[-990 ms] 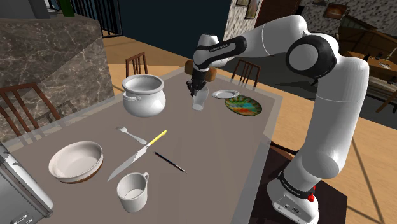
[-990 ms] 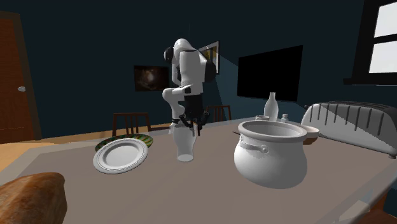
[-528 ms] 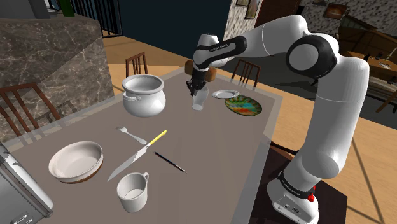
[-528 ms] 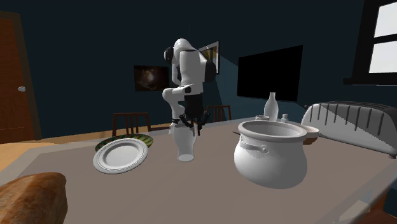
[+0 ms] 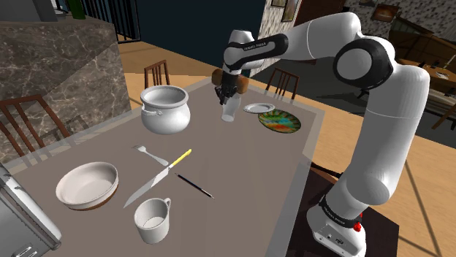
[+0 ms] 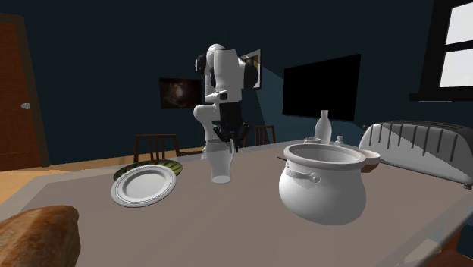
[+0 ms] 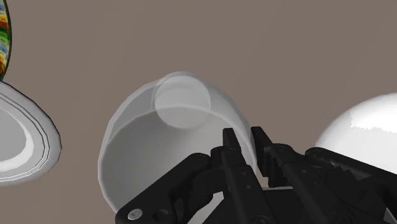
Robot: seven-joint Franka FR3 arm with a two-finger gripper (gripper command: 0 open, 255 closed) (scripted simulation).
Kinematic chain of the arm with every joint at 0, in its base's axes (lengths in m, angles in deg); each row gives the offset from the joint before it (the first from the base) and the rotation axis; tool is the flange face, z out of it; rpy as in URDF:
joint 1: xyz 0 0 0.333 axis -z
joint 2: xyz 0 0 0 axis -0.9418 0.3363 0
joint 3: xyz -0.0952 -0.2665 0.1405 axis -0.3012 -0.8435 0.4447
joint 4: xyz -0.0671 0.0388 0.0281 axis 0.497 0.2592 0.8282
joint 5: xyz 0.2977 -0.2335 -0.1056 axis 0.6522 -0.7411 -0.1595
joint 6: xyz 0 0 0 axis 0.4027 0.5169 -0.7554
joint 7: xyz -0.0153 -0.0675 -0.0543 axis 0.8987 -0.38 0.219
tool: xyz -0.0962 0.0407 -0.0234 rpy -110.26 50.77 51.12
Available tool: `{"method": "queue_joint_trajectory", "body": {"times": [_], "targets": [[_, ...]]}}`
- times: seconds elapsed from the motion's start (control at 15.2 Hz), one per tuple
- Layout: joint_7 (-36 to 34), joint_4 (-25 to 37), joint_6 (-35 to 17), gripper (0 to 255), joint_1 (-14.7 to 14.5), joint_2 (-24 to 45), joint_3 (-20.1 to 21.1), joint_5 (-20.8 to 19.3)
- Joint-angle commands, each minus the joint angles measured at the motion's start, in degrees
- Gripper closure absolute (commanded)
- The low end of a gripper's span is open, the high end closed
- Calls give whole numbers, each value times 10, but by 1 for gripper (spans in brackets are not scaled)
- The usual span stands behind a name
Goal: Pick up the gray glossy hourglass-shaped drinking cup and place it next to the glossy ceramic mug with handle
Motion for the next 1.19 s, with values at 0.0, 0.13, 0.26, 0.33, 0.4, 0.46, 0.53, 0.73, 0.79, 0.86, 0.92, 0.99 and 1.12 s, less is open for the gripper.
{"method": "queue_joint_trajectory", "body": {"times": [0.0,0.13,0.26,0.33,0.4,0.46,0.53,0.73,0.79,0.86,0.92,0.99,1.12], "targets": [[-2,10,15,255,0,-5,0,-1],[-3,20,29,255,0,-9,-1,-2],[-4,30,42,255,0,-13,-1,-3],[-5,35,50,255,0,-15,-1,-3],[-6,40,57,255,0,-17,-1,-4],[-6,46,64,255,0,-18,-1,-4],[-7,52,71,255,0,-20,-1,-4],[-9,70,92,255,0,-23,-1,-5],[-9,76,100,255,0,-24,-2,-6],[-10,83,107,255,0,-25,-2,-6],[-10,89,115,255,0,-26,-2,-6],[-11,96,122,255,0,-26,-2,-6],[-12,111,137,255,1,-27,-2,-7]]}}
